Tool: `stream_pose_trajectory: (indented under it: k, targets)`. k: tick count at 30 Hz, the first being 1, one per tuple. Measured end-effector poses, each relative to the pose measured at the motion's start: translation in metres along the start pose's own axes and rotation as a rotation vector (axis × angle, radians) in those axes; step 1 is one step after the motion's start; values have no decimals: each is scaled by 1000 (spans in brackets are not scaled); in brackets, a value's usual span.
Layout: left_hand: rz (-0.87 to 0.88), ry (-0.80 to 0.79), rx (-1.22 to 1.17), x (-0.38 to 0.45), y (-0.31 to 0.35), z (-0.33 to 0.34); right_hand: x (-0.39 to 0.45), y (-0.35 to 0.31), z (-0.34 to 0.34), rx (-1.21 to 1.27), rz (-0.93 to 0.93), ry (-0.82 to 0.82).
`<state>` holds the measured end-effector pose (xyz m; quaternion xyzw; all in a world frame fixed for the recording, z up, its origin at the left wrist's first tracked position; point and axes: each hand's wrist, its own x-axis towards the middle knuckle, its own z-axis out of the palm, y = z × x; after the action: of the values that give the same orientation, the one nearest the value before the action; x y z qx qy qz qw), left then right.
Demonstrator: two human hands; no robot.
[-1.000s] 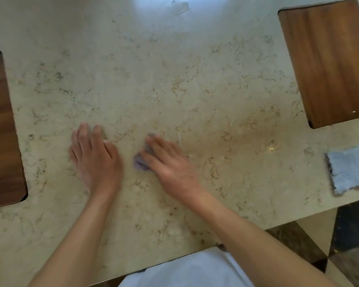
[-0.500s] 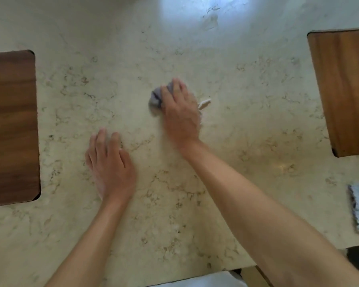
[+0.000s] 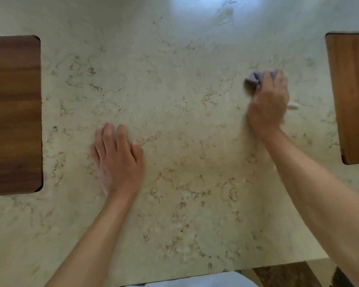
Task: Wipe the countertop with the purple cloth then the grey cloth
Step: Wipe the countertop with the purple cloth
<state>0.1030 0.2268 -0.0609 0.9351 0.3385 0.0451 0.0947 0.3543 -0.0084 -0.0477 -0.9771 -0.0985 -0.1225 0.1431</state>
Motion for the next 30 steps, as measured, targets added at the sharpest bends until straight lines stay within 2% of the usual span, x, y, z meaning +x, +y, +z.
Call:
stream_pose_trajectory:
  k: [3, 6, 8, 10, 12, 15, 16, 17, 19, 20, 21, 23, 24, 25, 26, 27, 28, 30]
  targets:
    - [8, 12, 1, 0, 0, 0, 12, -69, 27, 56, -28, -5]
    - [-1, 53, -86, 1, 0, -1, -14, -144, 37, 181, -328, -56]
    - [-53, 100, -252, 0, -3, -2, -65, -167, 28, 260, -553, -180]
    - [-108, 131, -418, 1, -7, -3, -128, -152, 6, 322, -761, -362]
    - [-94, 144, -449, 1, -11, -2, -174, -120, -14, 382, -975, -504]
    - [-18, 129, -379, 0, -13, -1, -166, -91, -10, 377, -1409, -536]
    - [-11, 116, -343, 0, -12, -1, -141, -92, -9, 365, -1449, -521]
    - [-9, 102, -301, 1, -12, 0, -109, -95, 2, 333, -1439, -416]
    - [-19, 67, -232, 0, -11, 0, -34, -102, 30, 252, -1223, -288]
    - [-26, 57, -210, -1, -10, -1, -1, -112, 41, 181, -1120, -275]
    - [-28, 52, -194, -1, -9, -1, 22, -118, 56, 209, -1105, -267]
    - [-19, 58, -169, 1, -9, -1, 25, -122, 72, 766, -933, -430]
    - [-9, 63, -154, 1, -9, 0, 6, -124, 63, 811, -900, -406]
    - [0, 65, -137, 1, -10, 0, -22, -122, 49, 605, -987, -353]
    - [12, 63, -121, 2, -10, 0, -56, -117, 26, 472, -1112, -411]
    - [24, 59, -108, 2, -10, -1, -92, -103, 6, 422, -1118, -434]
    - [30, 58, -98, 2, -9, -2, -127, -81, -19, 437, -1174, -536]
    - [23, 49, -90, 2, -6, -3, -167, -36, -49, 481, -1375, -717]
